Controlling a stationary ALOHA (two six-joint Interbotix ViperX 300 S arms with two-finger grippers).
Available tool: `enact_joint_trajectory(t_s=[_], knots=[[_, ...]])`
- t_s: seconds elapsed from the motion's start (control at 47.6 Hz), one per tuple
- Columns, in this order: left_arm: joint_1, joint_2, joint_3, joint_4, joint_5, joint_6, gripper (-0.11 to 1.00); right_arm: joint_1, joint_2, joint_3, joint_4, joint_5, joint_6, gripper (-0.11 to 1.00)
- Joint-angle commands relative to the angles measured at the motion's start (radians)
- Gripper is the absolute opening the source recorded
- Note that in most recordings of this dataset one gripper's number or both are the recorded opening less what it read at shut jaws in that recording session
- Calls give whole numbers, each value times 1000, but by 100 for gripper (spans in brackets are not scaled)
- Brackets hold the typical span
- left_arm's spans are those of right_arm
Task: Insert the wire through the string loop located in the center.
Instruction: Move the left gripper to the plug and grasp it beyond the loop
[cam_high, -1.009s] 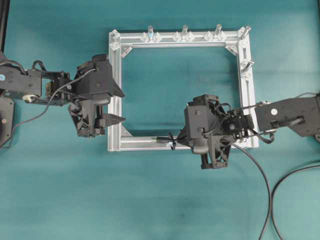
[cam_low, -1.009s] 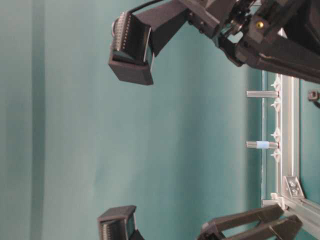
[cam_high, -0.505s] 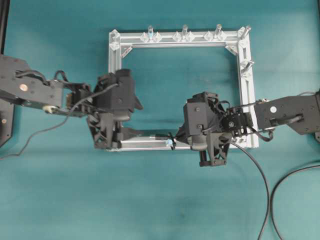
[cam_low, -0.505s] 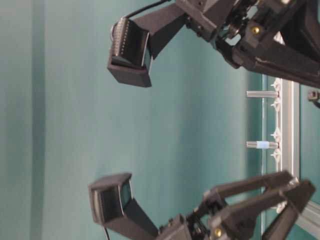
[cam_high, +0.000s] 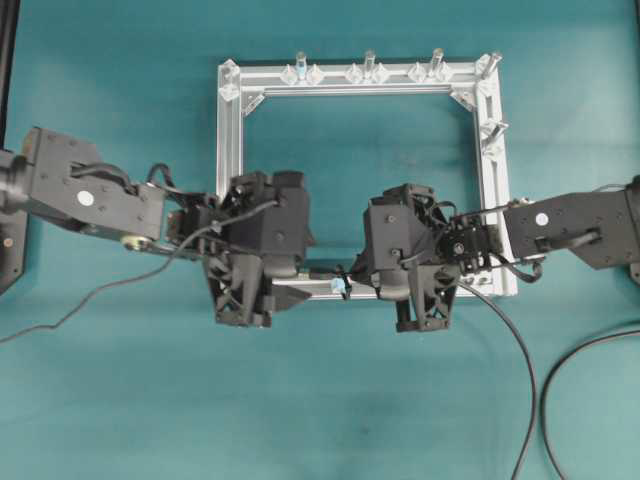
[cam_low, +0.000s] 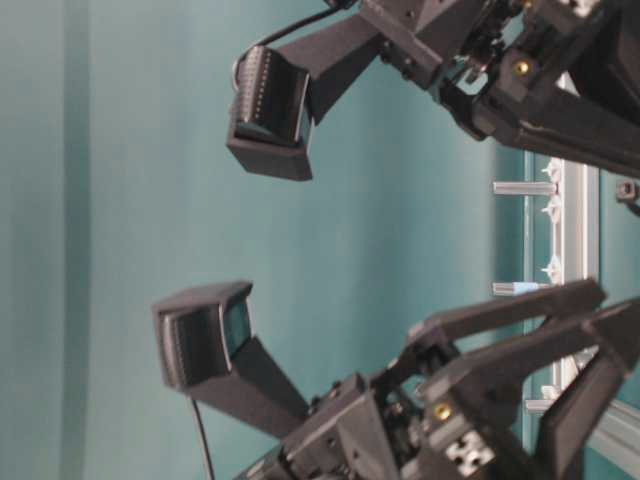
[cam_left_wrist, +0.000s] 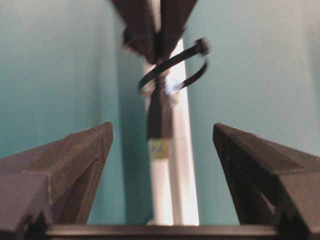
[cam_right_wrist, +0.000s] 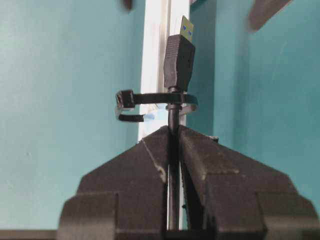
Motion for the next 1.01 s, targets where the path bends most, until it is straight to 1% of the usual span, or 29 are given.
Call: enact_joint_trajectory(t_s=[0.0, 0.168, 0.757, 0.988], knots=[[-9, 12, -43, 3, -5, -2, 83, -2, -9, -25, -3, -8, -2, 8], [-11, 49, -60, 3, -5, 2, 83, -2, -9, -26, -3, -9, -2, 8], [-3, 83, -43, 9, -11, 6, 83, -2, -9, -32, -5, -9, -2, 8], [9, 83, -44, 9, -11, 6, 78, -2, -9, -32, -3, -8, -2, 8]])
